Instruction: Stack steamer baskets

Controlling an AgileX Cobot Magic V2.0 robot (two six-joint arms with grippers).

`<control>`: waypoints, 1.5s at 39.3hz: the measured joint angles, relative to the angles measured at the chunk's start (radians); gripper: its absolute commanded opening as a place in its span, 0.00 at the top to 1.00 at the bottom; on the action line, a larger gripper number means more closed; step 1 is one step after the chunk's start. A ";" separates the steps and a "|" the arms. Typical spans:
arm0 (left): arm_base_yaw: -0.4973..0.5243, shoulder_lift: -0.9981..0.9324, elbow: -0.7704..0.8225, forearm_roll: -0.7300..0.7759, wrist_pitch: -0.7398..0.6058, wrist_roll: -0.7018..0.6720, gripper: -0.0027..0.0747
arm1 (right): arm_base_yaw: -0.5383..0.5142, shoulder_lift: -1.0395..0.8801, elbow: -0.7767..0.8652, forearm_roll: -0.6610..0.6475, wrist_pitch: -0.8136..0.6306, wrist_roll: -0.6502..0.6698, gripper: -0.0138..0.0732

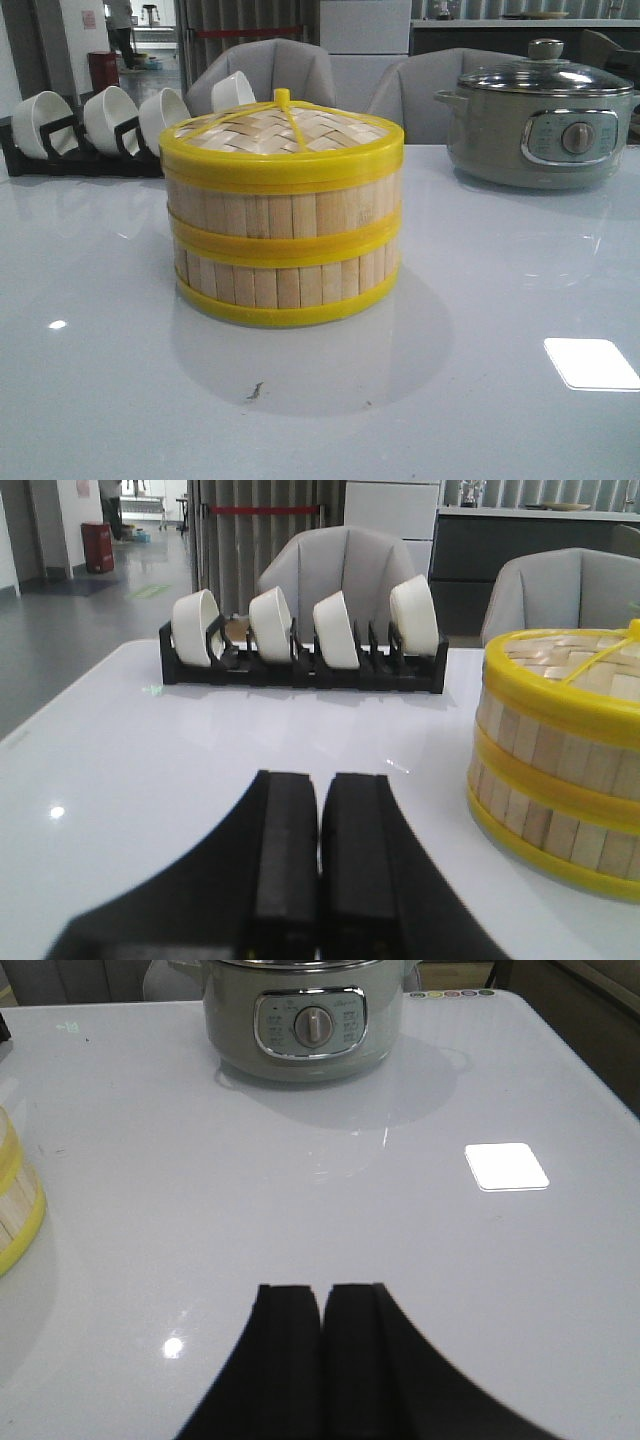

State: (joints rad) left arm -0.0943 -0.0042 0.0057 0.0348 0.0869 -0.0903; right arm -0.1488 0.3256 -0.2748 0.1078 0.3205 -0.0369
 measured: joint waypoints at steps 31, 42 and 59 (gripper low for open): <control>0.000 0.000 0.000 0.010 -0.030 0.015 0.85 | 0.000 0.000 0.000 0.000 0.000 0.001 0.79; 0.000 0.000 0.000 0.010 -0.028 0.015 0.85 | 0.000 0.000 0.000 0.000 0.000 0.001 0.79; 0.000 0.000 0.000 0.010 -0.028 0.015 0.85 | 0.000 -0.035 0.014 -0.020 0.002 0.001 0.79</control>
State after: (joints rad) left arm -0.0943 -0.0042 0.0057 0.0448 0.0592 -0.0754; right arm -0.1488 0.2903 -0.2604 0.0880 0.3223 -0.0360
